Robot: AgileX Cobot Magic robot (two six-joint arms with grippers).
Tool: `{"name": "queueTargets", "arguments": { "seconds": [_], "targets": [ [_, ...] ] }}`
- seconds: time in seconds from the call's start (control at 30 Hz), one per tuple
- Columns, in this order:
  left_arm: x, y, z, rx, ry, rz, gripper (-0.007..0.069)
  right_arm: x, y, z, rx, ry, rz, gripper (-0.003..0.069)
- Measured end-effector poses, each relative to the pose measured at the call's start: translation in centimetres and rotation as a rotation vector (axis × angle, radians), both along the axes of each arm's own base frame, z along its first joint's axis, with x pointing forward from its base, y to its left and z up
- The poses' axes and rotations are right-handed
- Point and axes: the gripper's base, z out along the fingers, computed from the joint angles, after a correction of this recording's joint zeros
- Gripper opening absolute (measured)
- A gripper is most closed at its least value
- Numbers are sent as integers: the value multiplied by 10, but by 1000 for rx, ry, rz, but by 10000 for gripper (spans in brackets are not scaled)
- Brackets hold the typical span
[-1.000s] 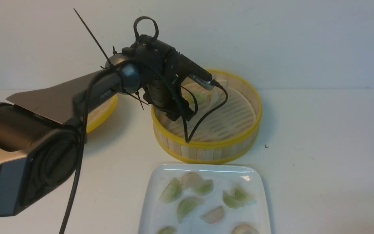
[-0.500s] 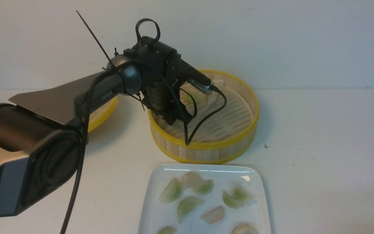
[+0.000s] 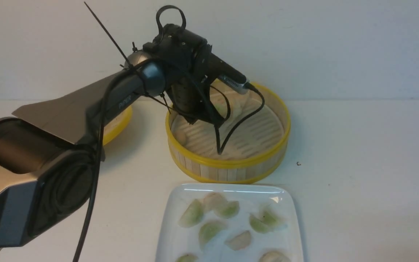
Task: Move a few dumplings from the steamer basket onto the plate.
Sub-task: Use the left arm to grab a dumpling from the steamer
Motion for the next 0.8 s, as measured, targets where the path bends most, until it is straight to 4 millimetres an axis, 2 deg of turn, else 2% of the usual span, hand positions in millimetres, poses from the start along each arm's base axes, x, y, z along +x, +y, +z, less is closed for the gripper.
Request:
{"name": "queueTargets", "arguments": {
  "seconds": [0.13,0.37,0.5,0.67,0.8],
  "targets": [
    [-6,-6,9,17,30,-3,-6,0,0,0,0,0,0,-15],
    [-10,-2,9,32,74,45,12,0,0,0,0,0,0,-15],
    [-8,-1,5,54,67,53,90,0,0,0,0,0,0,-15],
    [-3,0,-14,105,81,54,255,0,0,0,0,0,0,-15],
    [-1,1,-25,131,88,55,340,0,0,0,0,0,0,-15]
  ]
}}
